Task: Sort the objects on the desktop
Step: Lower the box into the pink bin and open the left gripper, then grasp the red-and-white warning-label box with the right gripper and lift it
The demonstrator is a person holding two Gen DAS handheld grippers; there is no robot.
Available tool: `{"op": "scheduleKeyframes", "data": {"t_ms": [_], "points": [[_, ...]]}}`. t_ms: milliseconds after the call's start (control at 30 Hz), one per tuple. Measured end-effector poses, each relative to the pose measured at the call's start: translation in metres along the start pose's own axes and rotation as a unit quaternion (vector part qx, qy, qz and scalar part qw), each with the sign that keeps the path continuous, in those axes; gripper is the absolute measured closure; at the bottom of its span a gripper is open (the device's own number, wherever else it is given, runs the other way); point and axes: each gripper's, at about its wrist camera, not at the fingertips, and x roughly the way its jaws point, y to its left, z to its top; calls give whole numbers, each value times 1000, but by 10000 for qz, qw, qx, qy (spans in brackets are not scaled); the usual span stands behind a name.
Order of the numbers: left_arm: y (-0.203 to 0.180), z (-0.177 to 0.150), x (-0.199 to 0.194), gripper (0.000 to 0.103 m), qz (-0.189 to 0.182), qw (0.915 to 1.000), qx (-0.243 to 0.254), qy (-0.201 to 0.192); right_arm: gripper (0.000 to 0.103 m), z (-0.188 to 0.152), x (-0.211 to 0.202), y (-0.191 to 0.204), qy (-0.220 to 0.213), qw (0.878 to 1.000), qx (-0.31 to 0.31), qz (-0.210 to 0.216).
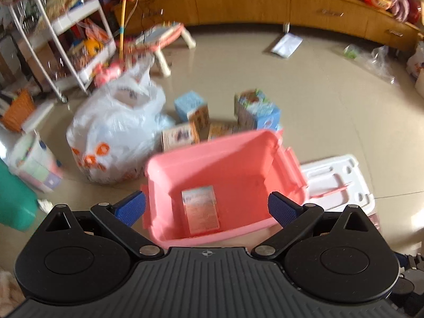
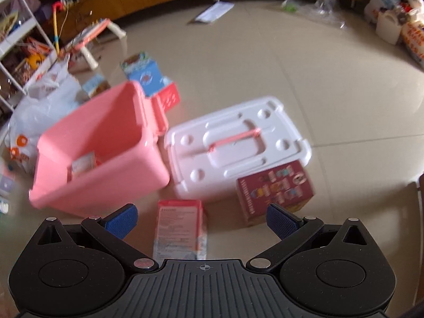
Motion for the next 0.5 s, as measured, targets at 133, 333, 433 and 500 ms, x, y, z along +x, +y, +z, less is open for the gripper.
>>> {"op": "scheduleKeyframes", "data": {"t_ms": [133,333,433,500], "points": [[3,-4,27,2,-16,9998,-91,165,0,-11,26,17,166,9995,-278,-68],[12,-3,61,2,-139,9978,-311,569,9,-25,73,46,479,9956,-761,-254],[17,-9,77,2,-130,9961,-320,815,9,-27,96,52,696,9930,-859,-420],[22,-12,84,2,-198,9936,-385,1047,9,-30,110,53,809,9918,-867,-472]]}}
